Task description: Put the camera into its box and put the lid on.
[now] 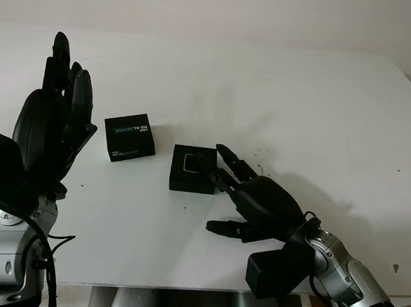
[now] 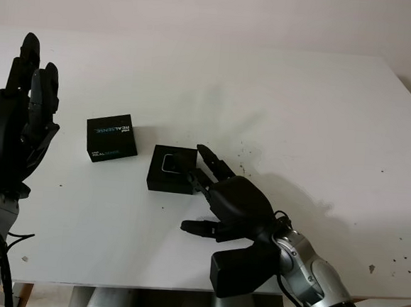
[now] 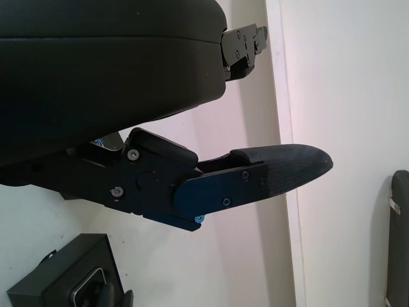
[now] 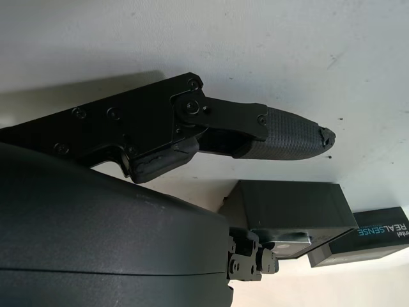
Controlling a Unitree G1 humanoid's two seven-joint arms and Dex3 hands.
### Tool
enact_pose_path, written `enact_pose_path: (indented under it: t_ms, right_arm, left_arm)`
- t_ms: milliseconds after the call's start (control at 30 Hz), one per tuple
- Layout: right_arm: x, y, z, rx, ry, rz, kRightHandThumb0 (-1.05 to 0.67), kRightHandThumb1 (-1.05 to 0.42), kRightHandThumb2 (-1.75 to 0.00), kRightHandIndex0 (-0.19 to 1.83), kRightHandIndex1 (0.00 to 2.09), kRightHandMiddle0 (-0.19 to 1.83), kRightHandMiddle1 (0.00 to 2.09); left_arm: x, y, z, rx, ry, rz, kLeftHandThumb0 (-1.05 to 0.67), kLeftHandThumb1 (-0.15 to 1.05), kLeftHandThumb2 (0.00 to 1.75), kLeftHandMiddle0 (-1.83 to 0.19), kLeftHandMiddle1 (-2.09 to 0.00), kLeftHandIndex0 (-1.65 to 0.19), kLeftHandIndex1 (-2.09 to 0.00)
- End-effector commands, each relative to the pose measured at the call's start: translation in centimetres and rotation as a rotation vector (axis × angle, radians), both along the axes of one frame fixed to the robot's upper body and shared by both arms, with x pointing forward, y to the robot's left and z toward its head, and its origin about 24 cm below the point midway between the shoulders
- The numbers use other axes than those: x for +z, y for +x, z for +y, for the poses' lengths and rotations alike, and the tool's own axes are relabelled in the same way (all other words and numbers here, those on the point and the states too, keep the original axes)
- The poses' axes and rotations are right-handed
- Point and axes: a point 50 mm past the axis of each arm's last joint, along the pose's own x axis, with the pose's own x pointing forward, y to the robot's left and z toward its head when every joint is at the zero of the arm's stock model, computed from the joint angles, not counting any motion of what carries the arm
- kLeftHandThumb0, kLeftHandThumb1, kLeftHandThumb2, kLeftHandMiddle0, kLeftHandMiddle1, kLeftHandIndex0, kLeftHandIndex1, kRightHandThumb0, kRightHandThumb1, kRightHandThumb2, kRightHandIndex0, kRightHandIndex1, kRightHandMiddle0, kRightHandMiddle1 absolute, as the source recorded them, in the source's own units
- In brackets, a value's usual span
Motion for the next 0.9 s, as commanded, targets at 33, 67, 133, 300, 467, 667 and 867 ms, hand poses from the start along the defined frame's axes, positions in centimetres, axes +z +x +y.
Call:
enact_pose_path:
  t_ms: [33, 67, 133, 300, 467, 667, 867]
  right_arm:
    - [0.1, 0.2, -0.3, -0.023, 0.093, 0.024, -0.84, -1.05, -0.59, -0.19, 0.03, -0.04, 0.02]
    - [0.6, 0.4, -0.3, -0.036, 0.170, 0.022, -0.83, -1.05, -0.57, -0.18, 0.03, -0.06, 0.02]
    - [1.6, 1.1, -0.6, -0.064, 0.322, 0.019, -0.80, -1.05, -0.53, -0.17, 0.04, -0.08, 0.02]
    - [4.2, 2.8, -1.2, -0.108, 0.638, 0.051, -0.81, -1.05, -0.48, -0.16, 0.05, -0.10, 0.03]
    - [7.2, 4.5, -1.6, -0.117, 0.839, 0.084, -0.82, -1.05, -0.49, -0.17, 0.05, -0.11, 0.03]
    - [10.1, 5.9, -2.8, -0.155, 0.937, 0.101, -0.79, -1.05, -0.55, -0.12, 0.07, -0.07, 0.06]
    - [11.1, 7.1, -3.9, -0.166, 1.116, 0.207, -0.78, -1.05, -0.51, -0.12, 0.06, -0.07, 0.06]
  left_arm:
    - [0.2, 0.0, 0.2, 0.007, 0.013, -0.010, -0.76, 1.05, 0.61, 0.19, 0.00, 0.19, 0.00]
    - [0.2, 0.0, 0.3, 0.009, 0.016, -0.011, -0.76, 1.05, 0.62, 0.19, 0.00, 0.19, 0.00]
    - [0.4, 0.2, 0.5, 0.016, 0.021, -0.016, -0.76, 1.05, 0.61, 0.19, 0.00, 0.19, 0.00]
    - [1.1, 0.5, 1.0, 0.051, 0.032, -0.050, -0.73, 1.05, 0.52, 0.17, -0.02, 0.18, -0.01]
    - [2.3, 1.3, 1.5, 0.129, 0.125, -0.079, -0.61, 1.05, 0.32, -0.13, -0.15, 0.00, -0.11]
    - [3.2, 2.6, 2.8, 0.128, 0.482, 0.014, -0.72, 1.05, 0.15, -0.22, -0.16, -0.17, -0.20]
    - [3.6, 3.7, 2.7, 0.018, 0.862, 0.119, -0.73, 0.99, 0.05, -0.11, -0.06, -0.10, -0.16]
